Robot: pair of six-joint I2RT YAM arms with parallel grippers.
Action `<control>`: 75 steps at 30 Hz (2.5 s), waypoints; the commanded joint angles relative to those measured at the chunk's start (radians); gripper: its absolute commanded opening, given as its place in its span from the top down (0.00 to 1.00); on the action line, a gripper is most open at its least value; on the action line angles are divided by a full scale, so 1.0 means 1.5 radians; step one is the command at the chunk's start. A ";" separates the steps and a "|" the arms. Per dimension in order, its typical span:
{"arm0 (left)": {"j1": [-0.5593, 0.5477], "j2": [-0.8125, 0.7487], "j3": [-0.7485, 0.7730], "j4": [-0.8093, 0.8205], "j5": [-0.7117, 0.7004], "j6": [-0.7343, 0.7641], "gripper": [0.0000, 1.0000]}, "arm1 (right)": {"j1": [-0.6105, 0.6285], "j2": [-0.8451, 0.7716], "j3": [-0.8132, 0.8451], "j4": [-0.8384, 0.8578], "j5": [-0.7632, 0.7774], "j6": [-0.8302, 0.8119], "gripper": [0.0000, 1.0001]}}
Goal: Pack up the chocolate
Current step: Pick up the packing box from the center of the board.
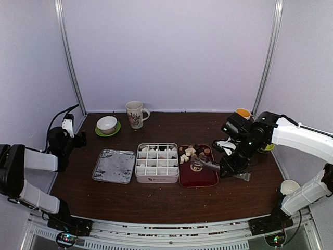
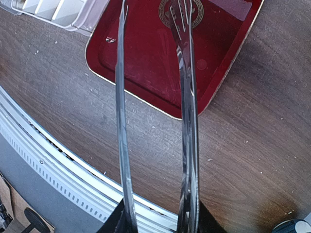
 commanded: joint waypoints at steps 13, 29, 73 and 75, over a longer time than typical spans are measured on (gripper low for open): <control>-0.004 -0.227 0.167 -0.389 0.161 -0.172 0.02 | -0.005 -0.034 -0.018 0.007 0.017 -0.058 0.63; 0.001 -0.214 0.232 -0.734 0.220 -0.334 0.04 | -0.010 -0.077 -0.094 0.066 0.036 -0.039 0.63; -0.340 -0.162 0.321 -0.858 0.127 -0.476 0.17 | -0.063 -0.098 0.001 0.177 0.044 0.023 0.63; -0.364 -0.112 0.343 -0.859 0.135 -0.467 0.22 | -0.063 -0.100 -0.003 0.173 0.035 0.029 0.63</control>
